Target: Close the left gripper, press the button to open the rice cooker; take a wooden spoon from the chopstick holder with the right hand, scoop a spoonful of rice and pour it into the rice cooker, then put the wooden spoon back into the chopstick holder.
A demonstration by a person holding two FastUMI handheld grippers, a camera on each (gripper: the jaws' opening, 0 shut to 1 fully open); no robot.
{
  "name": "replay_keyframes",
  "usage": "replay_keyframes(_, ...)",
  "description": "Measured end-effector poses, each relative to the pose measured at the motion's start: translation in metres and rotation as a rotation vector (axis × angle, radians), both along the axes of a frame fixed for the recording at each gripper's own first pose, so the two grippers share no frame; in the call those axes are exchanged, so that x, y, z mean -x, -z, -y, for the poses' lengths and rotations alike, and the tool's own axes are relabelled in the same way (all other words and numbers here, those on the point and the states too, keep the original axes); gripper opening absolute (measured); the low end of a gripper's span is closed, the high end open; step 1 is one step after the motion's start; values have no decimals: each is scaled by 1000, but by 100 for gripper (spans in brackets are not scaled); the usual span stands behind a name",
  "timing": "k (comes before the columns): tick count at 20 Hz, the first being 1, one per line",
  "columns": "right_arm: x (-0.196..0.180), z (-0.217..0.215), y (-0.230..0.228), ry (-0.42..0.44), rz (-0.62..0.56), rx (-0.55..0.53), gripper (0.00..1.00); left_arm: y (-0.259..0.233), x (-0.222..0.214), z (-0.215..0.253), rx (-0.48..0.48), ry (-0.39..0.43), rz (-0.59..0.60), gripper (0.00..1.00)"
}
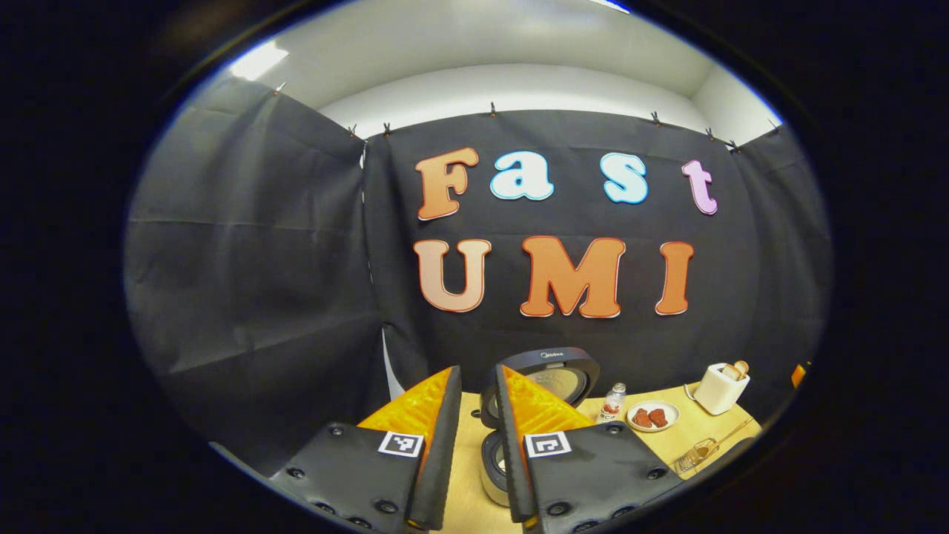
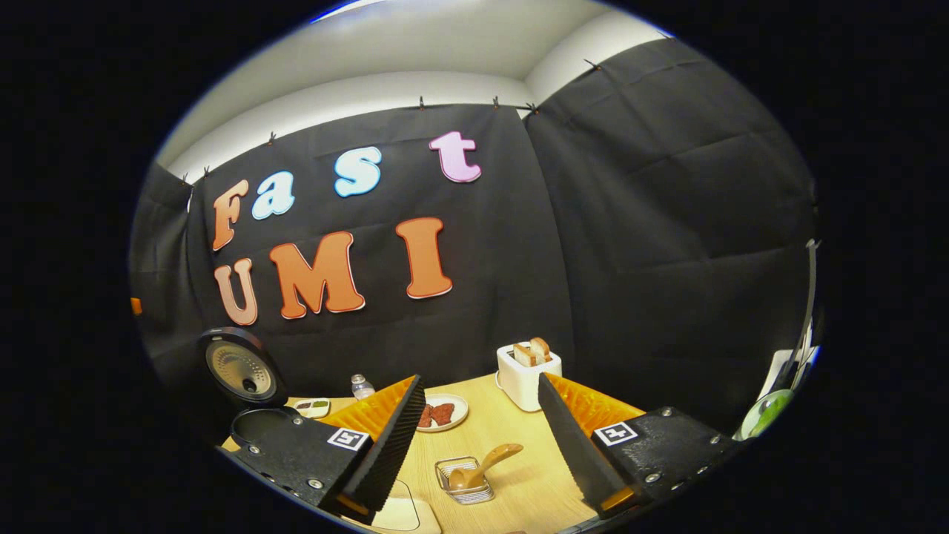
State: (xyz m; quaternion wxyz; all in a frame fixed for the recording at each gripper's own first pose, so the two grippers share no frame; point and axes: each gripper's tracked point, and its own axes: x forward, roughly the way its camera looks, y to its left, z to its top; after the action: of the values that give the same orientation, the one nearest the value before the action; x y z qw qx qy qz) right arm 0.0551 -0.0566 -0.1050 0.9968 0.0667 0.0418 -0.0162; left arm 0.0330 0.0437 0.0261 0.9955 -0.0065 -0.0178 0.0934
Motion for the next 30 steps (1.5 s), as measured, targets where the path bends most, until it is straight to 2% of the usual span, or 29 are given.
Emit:
replay_keyframes(1, -8, 5, 12, 1, -11, -8, 95, -5, 2, -1, 8, 3, 21, 35)
replay_keyframes(5, -38, 9, 72, -28, -114, -111, 94, -13, 15, -8, 0, -15, 58, 100)
replay_keyframes(9, -58, 12, 131, -34, -228, -129, 95, -33, 27, -21, -27, -86, 138, 100)
replay_keyframes(14, -58, -1, 175, -49, -331, -292, 95, -29, 28, -18, -48, -104, 147, 100)
replay_keyframes(15, -59, -3, 180, -47, -337, -316, 94, -29, 27, -17, -50, -102, 144, 96)
replay_keyframes(16, -61, -4, 183, -48, -346, -337, 92, -26, 27, -16, -51, -101, 139, 100)
replay_keyframes(17, -60, -3, 187, -44, -352, -356, 89, -20, 27, -15, -51, -103, 127, 100)
replay_keyframes(18, -61, -3, 190, -45, -359, -374, 80, -16, 28, -15, -51, -104, 116, 95)
replay_keyframes(21, -68, -13, 192, -61, -387, -426, 62, -4, 33, -18, -44, -107, 89, 98)
replay_keyframes(22, -67, -17, 191, -71, -391, -444, 48, -3, 35, -20, -42, -111, 82, 97)
replay_keyframes(23, -69, -19, 189, -78, -388, -465, 42, -2, 37, -24, -43, -120, 80, 97)
replay_keyframes(24, -70, -24, 185, -93, -382, -482, 30, -2, 38, -28, -43, -126, 79, 97)
replay_keyframes(26, -70, -32, 183, -98, -385, -472, 23, -1, 38, -32, -46, -136, 76, 96)
replay_keyframes(28, -71, -38, 178, -107, -376, -418, 18, -1, 39, -36, -45, -138, 78, 96)
replay_keyframes(29, -72, -39, 172, -110, -370, -389, 17, -3, 40, -37, -34, -135, 82, 100)
replay_keyframes(30, -72, -41, 164, -117, -358, -361, 17, -4, 40, -38, -21, -131, 88, 99)
